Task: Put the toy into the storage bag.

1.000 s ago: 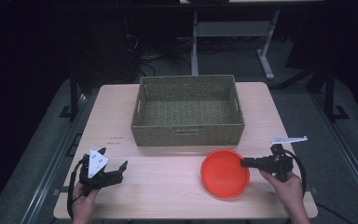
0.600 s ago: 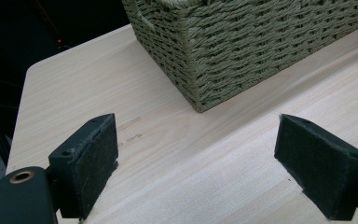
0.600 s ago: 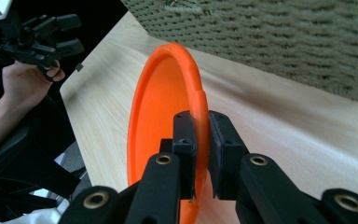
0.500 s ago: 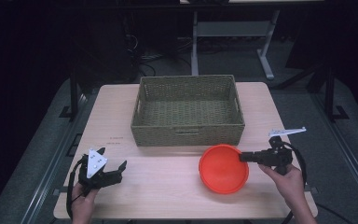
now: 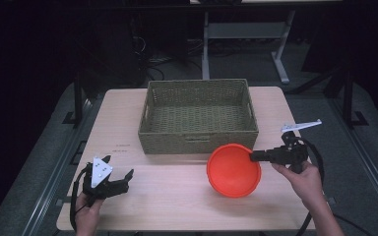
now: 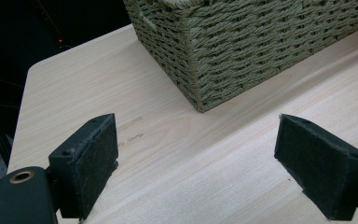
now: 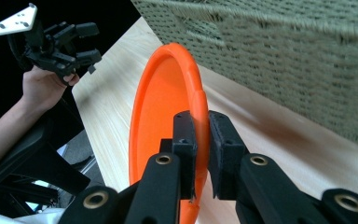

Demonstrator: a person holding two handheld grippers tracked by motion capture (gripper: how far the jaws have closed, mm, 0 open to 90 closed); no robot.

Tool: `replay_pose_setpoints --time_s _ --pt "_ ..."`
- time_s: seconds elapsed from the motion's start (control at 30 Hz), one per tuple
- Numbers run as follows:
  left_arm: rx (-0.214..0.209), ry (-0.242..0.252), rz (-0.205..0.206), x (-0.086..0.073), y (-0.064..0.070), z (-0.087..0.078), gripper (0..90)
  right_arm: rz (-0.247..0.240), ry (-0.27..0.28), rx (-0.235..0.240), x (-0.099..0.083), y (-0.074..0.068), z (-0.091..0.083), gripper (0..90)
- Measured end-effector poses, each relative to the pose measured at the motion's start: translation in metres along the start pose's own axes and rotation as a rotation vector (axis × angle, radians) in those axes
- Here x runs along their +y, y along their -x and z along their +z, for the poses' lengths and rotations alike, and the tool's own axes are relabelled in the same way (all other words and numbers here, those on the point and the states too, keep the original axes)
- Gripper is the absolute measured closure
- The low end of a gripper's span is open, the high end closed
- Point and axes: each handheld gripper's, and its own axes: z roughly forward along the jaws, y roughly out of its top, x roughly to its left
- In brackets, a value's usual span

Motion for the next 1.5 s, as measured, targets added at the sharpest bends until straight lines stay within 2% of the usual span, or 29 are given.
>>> replay_pose_setpoints --time_s 0.17,0.57,0.87,1.5 --pt "-0.001 -0.002 0.000 0.000 0.000 0.000 12.9 -0.022 0.014 0.003 0.014 -0.008 -0.005 81.7" --pt "0.010 0.010 -0.008 0.000 -0.001 -0.002 12.9 -0.042 0.015 0.021 0.035 -0.016 -0.006 81.7" --pt "0.008 0.007 -0.004 0.000 0.000 -0.001 12.9 -0.048 0.030 0.048 0.054 -0.018 -0.006 81.7" --pt "0.004 0.007 -0.008 0.000 0.000 -0.002 12.9 -0.047 0.042 0.056 0.097 -0.025 -0.006 81.6"
